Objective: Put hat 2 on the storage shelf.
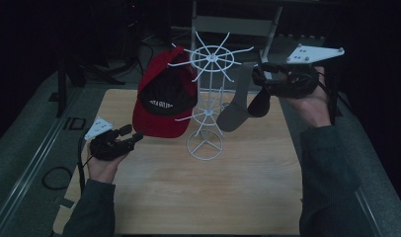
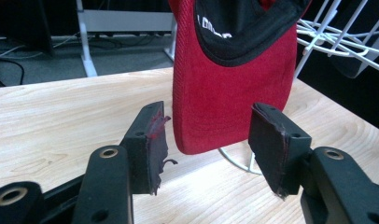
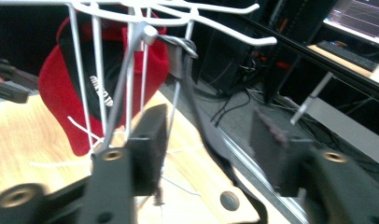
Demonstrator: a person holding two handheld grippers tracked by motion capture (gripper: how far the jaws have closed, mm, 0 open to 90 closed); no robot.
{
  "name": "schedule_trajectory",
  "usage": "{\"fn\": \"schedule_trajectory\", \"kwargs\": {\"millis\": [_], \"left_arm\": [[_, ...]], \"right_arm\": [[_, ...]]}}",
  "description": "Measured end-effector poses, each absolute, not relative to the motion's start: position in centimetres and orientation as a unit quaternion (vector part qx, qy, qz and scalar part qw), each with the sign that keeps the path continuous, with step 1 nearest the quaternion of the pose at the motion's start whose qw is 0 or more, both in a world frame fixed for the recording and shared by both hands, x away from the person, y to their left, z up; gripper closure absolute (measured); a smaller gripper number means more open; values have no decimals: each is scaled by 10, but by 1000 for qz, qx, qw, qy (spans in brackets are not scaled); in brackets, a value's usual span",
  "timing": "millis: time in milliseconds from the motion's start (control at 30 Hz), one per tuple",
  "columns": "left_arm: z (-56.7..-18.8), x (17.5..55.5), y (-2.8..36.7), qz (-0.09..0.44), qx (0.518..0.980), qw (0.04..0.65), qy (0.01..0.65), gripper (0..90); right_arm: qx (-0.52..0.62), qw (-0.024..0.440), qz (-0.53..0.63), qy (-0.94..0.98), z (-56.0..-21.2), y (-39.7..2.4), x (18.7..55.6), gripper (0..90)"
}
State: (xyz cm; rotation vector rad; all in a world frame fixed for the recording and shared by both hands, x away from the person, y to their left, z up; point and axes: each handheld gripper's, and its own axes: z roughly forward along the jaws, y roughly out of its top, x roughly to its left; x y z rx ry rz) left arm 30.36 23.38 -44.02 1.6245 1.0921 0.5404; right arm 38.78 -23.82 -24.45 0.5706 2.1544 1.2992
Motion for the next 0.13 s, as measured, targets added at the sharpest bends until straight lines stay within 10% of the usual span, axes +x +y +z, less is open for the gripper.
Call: {"fn": "schedule_trajectory", "kwargs": {"millis": [133], "left_arm": [[-439, 302, 236, 235, 673, 527, 463, 428]], "right_arm": [[225, 288, 477, 800, -247, -242, 388, 307]]}}
